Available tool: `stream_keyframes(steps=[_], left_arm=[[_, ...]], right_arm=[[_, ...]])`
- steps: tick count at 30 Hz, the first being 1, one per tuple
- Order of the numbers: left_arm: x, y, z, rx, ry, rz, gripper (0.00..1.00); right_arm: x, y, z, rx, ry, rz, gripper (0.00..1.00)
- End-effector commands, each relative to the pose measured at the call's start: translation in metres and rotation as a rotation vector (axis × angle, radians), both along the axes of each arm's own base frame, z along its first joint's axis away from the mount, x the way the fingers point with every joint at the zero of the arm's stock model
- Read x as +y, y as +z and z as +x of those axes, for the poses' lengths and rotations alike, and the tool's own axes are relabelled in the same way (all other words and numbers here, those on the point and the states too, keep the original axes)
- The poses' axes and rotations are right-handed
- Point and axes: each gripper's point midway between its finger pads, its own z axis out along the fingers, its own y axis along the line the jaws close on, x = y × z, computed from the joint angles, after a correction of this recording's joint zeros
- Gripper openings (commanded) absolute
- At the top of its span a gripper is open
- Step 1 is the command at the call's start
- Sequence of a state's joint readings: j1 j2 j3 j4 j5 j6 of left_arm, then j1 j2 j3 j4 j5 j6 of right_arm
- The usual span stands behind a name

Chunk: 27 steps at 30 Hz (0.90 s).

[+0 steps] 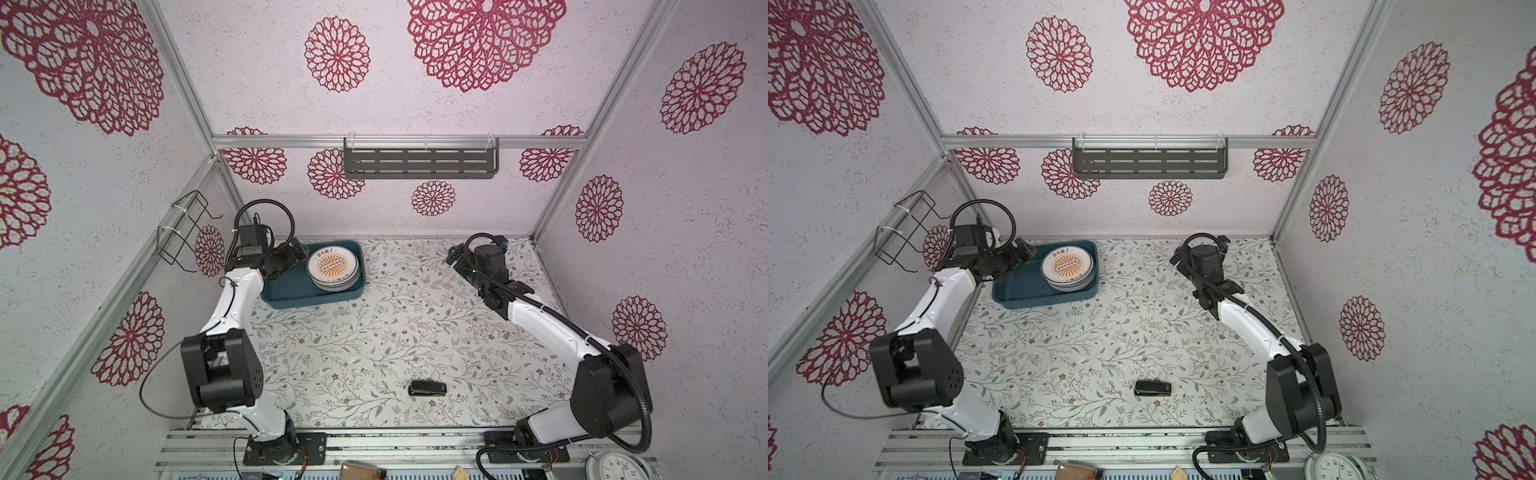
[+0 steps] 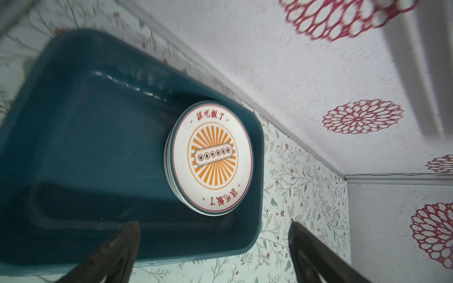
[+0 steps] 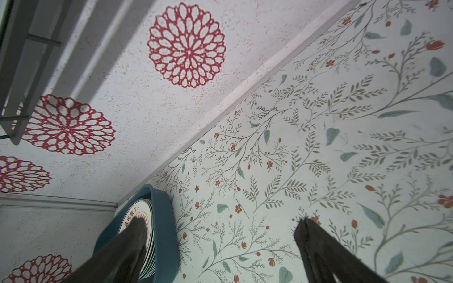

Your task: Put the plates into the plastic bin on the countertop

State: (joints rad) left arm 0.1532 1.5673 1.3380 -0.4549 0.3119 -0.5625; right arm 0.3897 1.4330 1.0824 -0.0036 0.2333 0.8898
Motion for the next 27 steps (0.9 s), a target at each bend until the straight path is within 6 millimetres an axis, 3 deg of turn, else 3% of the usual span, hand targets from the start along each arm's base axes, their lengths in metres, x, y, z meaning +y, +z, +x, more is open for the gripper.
stream_keyframes(steps=[1, 4, 9, 15, 18, 23, 27], left_arm=[[0.010, 0.034, -0.010, -0.170, 0.034, 0.117, 0.97], [0.018, 0.041, -0.034, -0.212, 0.074, 0.181, 0.97], [0.039, 0.035, -0.078, -0.243, 0.204, 0.289, 0.97], [0.076, -0.001, -0.130, -0.294, 0.419, 0.450, 0.97], [0.082, -0.014, -0.145, -0.388, 0.470, 0.509, 0.97], [0.100, -0.036, -0.167, -0.416, 0.594, 0.561, 0.97], [0.104, -0.064, -0.168, -0.347, 0.590, 0.603, 0.97]], right_arm=[[-0.024, 0.008, -0.023, 0.000, -0.071, -0.095, 0.99], [-0.042, 0.004, -0.044, 0.020, -0.113, -0.165, 0.99], [-0.083, 0.000, -0.081, 0.057, -0.224, -0.321, 0.99], [-0.134, -0.006, -0.128, 0.048, -0.377, -0.471, 0.99], [-0.158, -0.016, -0.152, 0.033, -0.469, -0.528, 0.99], [-0.172, -0.040, -0.170, 0.036, -0.477, -0.610, 0.99], [-0.175, -0.054, -0.173, 0.017, -0.492, -0.626, 0.99]])
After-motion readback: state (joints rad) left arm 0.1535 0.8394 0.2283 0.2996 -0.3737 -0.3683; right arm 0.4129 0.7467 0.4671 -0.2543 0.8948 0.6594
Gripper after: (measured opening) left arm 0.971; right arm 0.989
